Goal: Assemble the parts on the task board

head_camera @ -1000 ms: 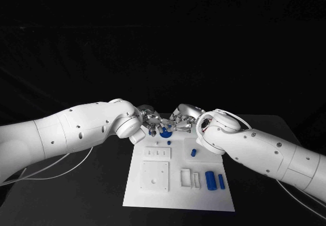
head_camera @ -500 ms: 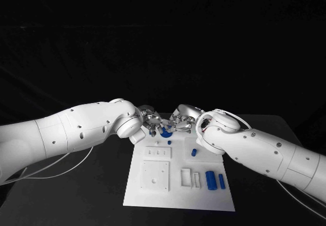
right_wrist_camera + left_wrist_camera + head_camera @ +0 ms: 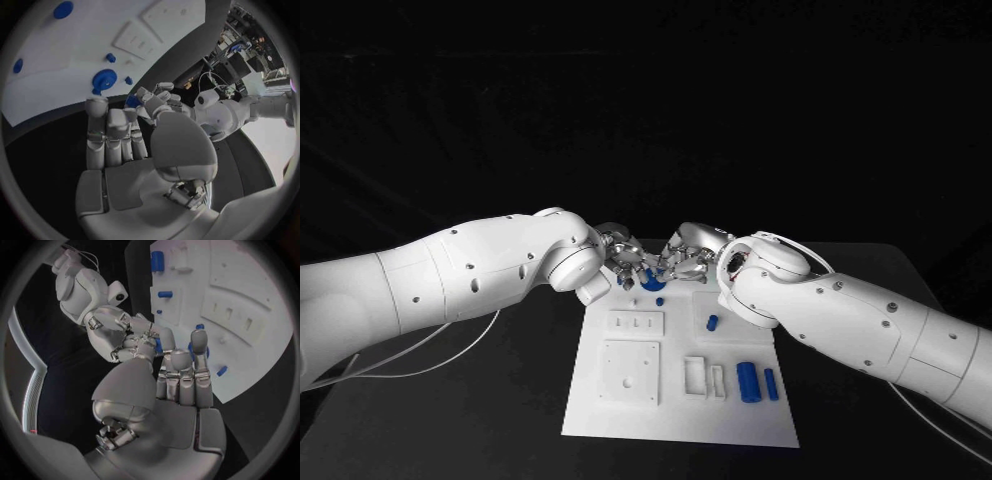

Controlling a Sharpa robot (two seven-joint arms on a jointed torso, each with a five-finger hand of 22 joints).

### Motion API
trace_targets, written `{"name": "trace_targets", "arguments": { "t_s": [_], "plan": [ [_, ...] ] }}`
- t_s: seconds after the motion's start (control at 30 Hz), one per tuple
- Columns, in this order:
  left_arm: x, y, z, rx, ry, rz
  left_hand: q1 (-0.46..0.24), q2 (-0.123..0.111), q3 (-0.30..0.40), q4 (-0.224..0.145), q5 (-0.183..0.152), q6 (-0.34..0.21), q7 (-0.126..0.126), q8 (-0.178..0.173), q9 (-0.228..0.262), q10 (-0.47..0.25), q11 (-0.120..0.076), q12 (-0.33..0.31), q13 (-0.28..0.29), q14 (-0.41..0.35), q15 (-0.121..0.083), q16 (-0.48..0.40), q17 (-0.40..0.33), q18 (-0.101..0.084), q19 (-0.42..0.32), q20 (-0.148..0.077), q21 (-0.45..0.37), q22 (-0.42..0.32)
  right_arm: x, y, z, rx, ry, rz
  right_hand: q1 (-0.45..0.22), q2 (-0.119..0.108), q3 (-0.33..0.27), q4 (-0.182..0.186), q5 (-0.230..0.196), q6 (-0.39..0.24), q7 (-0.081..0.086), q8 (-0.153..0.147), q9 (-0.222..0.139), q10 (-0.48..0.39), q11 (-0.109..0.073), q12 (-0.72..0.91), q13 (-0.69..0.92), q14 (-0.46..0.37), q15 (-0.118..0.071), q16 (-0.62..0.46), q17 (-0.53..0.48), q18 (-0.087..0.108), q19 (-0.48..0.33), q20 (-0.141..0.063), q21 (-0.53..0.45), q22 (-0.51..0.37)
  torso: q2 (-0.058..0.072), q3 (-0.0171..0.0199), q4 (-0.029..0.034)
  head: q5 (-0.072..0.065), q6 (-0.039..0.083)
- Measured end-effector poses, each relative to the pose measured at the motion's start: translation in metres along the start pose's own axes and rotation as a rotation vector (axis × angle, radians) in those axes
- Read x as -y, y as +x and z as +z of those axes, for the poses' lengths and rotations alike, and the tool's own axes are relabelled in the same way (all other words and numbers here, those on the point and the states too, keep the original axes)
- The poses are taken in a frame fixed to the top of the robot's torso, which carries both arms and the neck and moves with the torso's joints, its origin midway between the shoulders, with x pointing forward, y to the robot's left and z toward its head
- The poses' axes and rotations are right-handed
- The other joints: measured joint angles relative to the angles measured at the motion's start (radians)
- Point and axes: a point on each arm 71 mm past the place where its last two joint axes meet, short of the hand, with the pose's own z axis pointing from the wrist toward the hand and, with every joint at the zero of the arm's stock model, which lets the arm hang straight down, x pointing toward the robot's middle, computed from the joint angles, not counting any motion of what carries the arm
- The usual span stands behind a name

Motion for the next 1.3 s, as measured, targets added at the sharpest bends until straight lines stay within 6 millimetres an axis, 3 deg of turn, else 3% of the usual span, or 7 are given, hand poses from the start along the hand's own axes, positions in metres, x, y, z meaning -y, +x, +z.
{"name": "trace_targets", "arguments": {
  "t_s": [0.27,0.3,0.37,0.43,0.57,0.87,1.3],
  "plan": [
    [-0.0007,-0.0004,0.0002,-0.012,-0.003,-0.002,-0.016,0.016,0.014,-0.033,0.119,-0.014,0.007,0.007,0.001,0.0,0.0,-0.01,-0.006,0.0,0.0,0.0,0.0,0.0,0.004,-0.004,-0.012,0.025,0.0001,0.0004,-0.0001,-0.002,0.001,-0.001,0.005,-0.005,-0.004,0.004,0.0,0.0,0.0,0.003,0.001,0.0,0.0,0.0,-0.001,0.004,-0.004,0.0,0.0,0.0,0.0,0.0,0.0,0.0,0.0,0.0001,0.0,0.0,-0.002],
    [-0.0008,-0.0004,0.0002,-0.013,-0.003,-0.001,-0.018,0.018,0.019,-0.033,0.084,-0.015,0.008,0.007,0.001,0.0,0.0,-0.012,-0.007,0.0,0.0,0.0,-0.001,0.0,0.004,-0.004,-0.012,0.027,0.0001,0.0004,-0.0001,-0.002,0.001,-0.001,0.005,-0.005,-0.004,0.004,0.0,0.0,0.0,0.003,0.001,0.0,0.0,0.0,-0.001,0.004,-0.004,0.0,0.0,0.0,0.0,0.0,0.0,0.0,0.0,0.0002,0.0,0.0,-0.002],
    [-0.0007,-0.0003,0.0002,-0.016,-0.003,-0.001,-0.066,0.012,0.203,-0.045,-0.098,-0.024,0.016,0.008,0.001,0.002,0.002,-0.018,-0.01,0.0,0.0,0.0,-0.001,0.0,0.007,0.0,-0.015,0.044,0.0006,0.0007,0.0,-0.003,0.003,-0.001,0.005,-0.005,-0.004,0.004,0.0,-0.002,-0.001,0.003,0.001,0.0,0.0,0.0,-0.002,0.004,-0.004,0.0,0.0,0.0,0.0,0.0,0.0,0.0,0.0,0.0003,0.0,-0.001,-0.002],
    [-0.0008,-0.0002,0.0002,-0.019,-0.003,0.0,-0.106,-0.05,0.396,-0.038,-0.139,-0.024,0.016,0.007,0.002,0.002,0.002,-0.018,-0.009,0.0,0.0,0.0,0.0,0.0,0.007,0.0,-0.024,0.06,0.0006,0.0007,0.0,-0.003,0.003,-0.002,0.005,-0.005,-0.004,0.004,0.0,-0.002,-0.001,0.003,0.002,-0.002,0.002,0.0,-0.003,0.004,-0.004,0.0,0.0,0.0,0.0,0.0,0.0,0.0,0.0,0.0002,0.0,-0.001,-0.002],
    [-0.0015,-0.0007,0.0005,-0.021,-0.006,0.001,-0.103,-0.085,0.444,-0.013,-0.165,-0.02,0.021,0.007,0.002,0.002,0.001,-0.018,-0.007,0.0,0.0,0.005,0.009,0.0,0.009,0.002,-0.034,0.07,0.0,0.0008,0.0002,-0.004,0.002,-0.002,0.001,-0.009,-0.002,0.007,0.0,-0.002,-0.001,0.003,0.002,-0.002,0.002,0.0,-0.006,0.004,-0.004,0.0,0.0,0.0,0.0,0.0,0.0,0.0,0.0,0.0,0.0,-0.001,-0.003],
    [-0.0026,-0.0014,0.0008,-0.024,-0.009,-0.007,-0.12,-0.113,0.484,-0.019,-0.165,-0.002,0.039,0.005,0.003,0.025,-0.015,-0.018,-0.006,0.013,-0.009,0.036,0.061,-0.01,0.025,-0.011,-0.048,0.091,-0.0003,0.0012,0.0012,-0.006,0.0,-0.001,0.001,-0.009,-0.005,0.01,0.0,-0.005,0.002,0.003,0.0,-0.002,0.002,-0.017,-0.018,0.004,-0.003,-0.006,-0.004,0.0,0.0,0.0,-0.004,0.0,0.0,-0.0004,0.0003,-0.001,-0.004],
    [-0.0023,-0.0026,0.0011,-0.009,0.003,-0.023,-0.17,-0.157,0.536,-0.065,-0.049,0.011,0.05,0.015,0.048,0.04,-0.021,0.003,0.043,0.078,-0.016,0.093,0.22,-0.016,0.057,-0.015,-0.057,0.119,0.002,0.0005,0.0019,0.0,-0.003,0.005,-0.01,-0.042,-0.026,0.043,0.043,-0.098,0.027,0.009,-0.014,-0.047,0.014,-0.091,-0.094,-0.007,0.007,-0.063,-0.046,0.0,0.0,0.0,-0.094,0.0,0.0,0.0,-0.0002,0.0,-0.006]
  ]
}}
